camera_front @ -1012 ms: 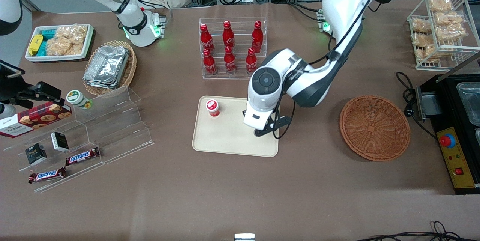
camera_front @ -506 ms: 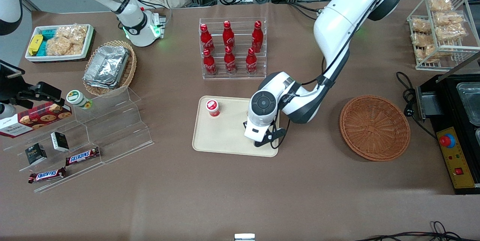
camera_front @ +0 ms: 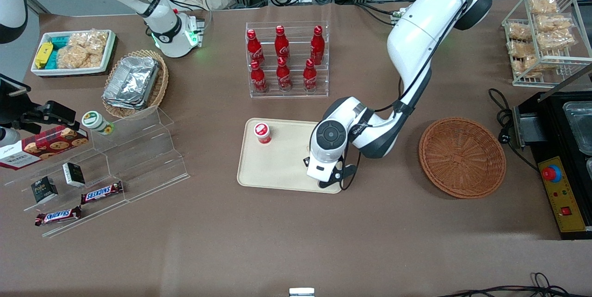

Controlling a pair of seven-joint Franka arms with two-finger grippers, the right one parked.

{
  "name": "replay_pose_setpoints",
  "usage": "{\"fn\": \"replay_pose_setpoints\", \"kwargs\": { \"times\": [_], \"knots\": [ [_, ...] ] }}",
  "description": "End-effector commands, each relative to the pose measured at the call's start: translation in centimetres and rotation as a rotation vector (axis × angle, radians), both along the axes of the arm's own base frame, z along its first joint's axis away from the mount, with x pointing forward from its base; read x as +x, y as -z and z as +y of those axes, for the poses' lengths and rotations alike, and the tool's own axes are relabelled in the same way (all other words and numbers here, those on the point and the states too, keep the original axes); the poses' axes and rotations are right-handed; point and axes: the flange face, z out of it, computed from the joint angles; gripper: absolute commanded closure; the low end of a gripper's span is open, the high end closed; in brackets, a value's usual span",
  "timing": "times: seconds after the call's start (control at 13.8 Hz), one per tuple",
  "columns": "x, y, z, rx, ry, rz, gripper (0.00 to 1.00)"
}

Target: Place sandwich from basket to tray

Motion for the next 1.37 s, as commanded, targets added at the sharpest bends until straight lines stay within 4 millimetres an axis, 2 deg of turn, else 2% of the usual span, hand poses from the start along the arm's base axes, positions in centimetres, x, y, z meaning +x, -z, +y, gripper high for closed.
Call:
{"fn": "replay_pose_setpoints", "kwargs": {
  "times": [0.0, 0.14, 0.43, 0.58, 0.65, 0.72, 0.8, 1.01, 1.16, 1.3],
  "knots": [
    [0.8, -1.9, -0.2, -0.006, -0.022, -0.036, 0.00],
    [1.0, -6.9, 0.0, -0.022, -0.030, -0.088, 0.00],
    [2.0, -18.8, 4.4, -0.007, -0.144, -0.170, 0.00],
    [1.9, -24.0, 7.7, 0.022, -0.178, -0.191, 0.00],
    [2.2, -26.4, 10.5, 0.037, -0.212, -0.195, 0.00],
    [2.4, -28.3, 12.5, 0.035, -0.227, -0.206, 0.00],
    [1.9, -29.4, 13.1, 0.041, -0.195, -0.208, 0.00],
    [2.6, -31.7, 19.0, 0.069, -0.144, -0.211, 0.00],
    [3.2, -32.4, 23.1, 0.063, -0.090, -0.200, 0.00],
    [2.9, -32.8, 25.9, 0.047, 0.036, -0.166, 0.00]
  ]
}}
